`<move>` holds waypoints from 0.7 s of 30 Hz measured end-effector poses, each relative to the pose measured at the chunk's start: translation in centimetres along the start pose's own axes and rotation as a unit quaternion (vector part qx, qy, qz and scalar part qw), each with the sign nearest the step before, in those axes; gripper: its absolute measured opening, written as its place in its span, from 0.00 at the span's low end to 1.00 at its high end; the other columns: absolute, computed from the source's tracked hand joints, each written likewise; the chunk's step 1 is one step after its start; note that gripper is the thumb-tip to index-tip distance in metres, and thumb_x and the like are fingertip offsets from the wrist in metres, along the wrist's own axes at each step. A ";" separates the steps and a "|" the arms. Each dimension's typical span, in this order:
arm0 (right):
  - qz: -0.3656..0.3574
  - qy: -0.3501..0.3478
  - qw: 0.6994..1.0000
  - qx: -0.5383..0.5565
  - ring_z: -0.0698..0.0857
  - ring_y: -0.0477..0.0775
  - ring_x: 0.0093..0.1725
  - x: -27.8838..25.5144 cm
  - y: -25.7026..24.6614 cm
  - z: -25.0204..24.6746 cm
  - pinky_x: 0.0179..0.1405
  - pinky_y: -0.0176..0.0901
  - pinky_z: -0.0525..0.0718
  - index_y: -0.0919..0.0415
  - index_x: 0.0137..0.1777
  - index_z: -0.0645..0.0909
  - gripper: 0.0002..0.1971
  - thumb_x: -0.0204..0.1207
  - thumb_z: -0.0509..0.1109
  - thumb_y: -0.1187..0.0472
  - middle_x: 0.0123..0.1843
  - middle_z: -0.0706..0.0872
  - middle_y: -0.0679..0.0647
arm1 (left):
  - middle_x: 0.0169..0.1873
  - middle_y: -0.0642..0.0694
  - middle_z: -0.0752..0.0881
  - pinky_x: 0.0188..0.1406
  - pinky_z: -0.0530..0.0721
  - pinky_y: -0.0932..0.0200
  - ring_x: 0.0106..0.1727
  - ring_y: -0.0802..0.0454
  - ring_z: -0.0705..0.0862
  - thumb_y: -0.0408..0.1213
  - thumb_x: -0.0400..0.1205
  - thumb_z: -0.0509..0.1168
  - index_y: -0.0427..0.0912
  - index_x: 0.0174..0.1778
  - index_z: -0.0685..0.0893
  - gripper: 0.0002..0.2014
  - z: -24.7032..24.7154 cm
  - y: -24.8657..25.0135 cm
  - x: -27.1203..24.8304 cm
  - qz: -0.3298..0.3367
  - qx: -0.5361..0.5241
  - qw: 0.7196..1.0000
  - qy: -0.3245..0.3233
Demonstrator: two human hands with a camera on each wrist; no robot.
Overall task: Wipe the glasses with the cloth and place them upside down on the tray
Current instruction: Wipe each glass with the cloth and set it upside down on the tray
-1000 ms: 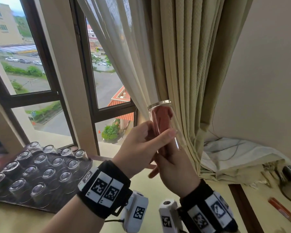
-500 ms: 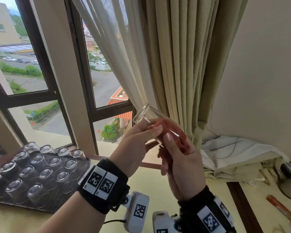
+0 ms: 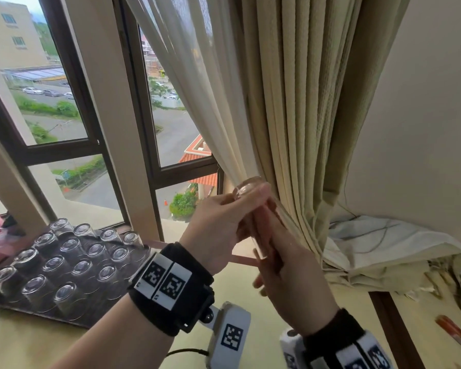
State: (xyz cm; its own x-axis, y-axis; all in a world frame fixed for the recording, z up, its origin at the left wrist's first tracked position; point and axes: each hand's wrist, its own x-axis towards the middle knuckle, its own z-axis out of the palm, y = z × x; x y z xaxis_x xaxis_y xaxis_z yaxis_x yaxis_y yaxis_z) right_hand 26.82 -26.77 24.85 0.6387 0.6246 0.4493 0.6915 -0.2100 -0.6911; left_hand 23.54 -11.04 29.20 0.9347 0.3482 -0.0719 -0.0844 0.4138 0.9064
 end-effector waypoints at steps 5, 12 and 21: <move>0.099 -0.108 0.818 0.556 0.85 0.52 0.23 0.4 -1.8 0.0 0.19 0.39 0.84 0.36 0.78 0.80 0.39 0.78 0.75 0.78 0.46 0.85 0.66 | 0.57 0.29 0.90 0.60 0.93 0.46 0.57 0.36 0.91 0.48 0.76 0.81 0.27 0.66 0.87 0.30 -1.8 -0.2 0.0 0.059 0.004 0.994 -0.091; 0.115 -0.068 0.797 0.590 0.78 0.52 0.15 0.6 -1.4 0.7 0.14 0.37 0.79 0.57 0.80 0.76 0.36 0.72 0.76 0.79 0.29 0.82 0.61 | 0.63 0.23 0.87 0.65 0.90 0.37 0.61 0.30 0.88 0.53 0.74 0.84 0.30 0.66 0.89 0.33 -2.5 0.7 0.2 0.145 -0.027 0.985 -0.086; -0.042 -0.033 0.999 0.012 0.92 0.53 0.40 1.9 0.3 2.4 0.37 0.48 0.94 0.35 0.90 0.57 0.47 0.80 0.71 0.73 0.56 0.89 0.50 | 0.50 0.35 0.92 0.61 0.93 0.36 0.55 0.34 0.93 0.57 0.75 0.83 0.29 0.61 0.87 0.34 -1.9 -0.3 -0.8 0.136 0.109 0.985 -0.003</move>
State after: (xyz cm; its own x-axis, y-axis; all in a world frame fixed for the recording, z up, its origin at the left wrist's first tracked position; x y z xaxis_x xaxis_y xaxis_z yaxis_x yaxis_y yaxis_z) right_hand 27.45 -23.90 24.10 0.5554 0.6871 0.4684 0.7328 -0.1382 -0.6662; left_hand 22.19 -9.80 28.21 0.8898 0.4156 0.1888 -0.2571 0.1147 0.9595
